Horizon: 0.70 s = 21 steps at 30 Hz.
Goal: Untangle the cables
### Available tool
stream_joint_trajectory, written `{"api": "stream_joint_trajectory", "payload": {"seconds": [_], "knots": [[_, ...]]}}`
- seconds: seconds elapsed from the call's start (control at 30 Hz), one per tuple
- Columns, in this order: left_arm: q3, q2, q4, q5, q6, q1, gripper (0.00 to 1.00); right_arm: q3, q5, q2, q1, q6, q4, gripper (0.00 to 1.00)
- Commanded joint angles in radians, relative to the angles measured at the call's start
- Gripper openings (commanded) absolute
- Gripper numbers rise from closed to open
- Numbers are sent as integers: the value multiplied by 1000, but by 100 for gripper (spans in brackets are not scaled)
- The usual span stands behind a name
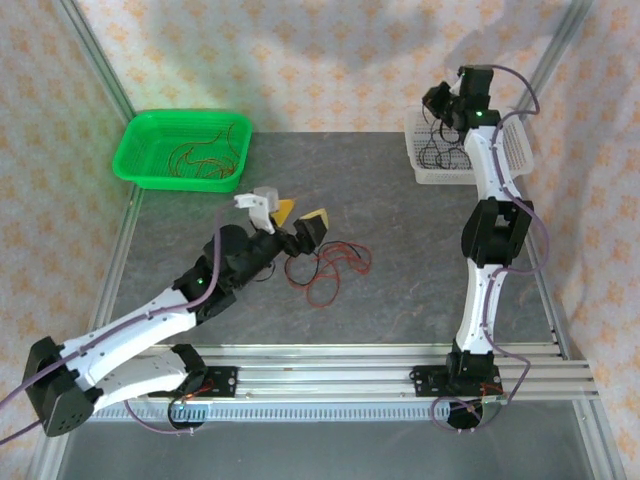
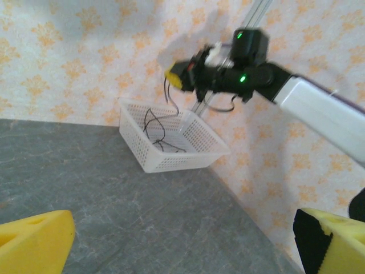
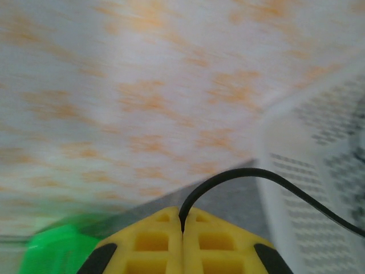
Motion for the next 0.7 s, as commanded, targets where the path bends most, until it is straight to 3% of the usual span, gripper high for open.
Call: {"api": "stream_joint_trajectory", "payload": {"seconds": [0.0,0.17,0.3,0.57,0.67], "knots": [[-87,-83,24,-14,-42,8,99,-30,231,-23,-1,-102,-87,0],[-94,-138,-59,-51,-62,17,99,-26,450,-9,-1,-183,-185,0],[-37,-113,-165,-56,-61,16,99,-24,554,19,-1,-225,-237,0],[7,-63,-249,-73,-107,15,99,-4,571,91,-1,-244,-256,0],[30,-36,-291,-73,-126,15,99,55,563,144,-1,-243,-277,6]]}}
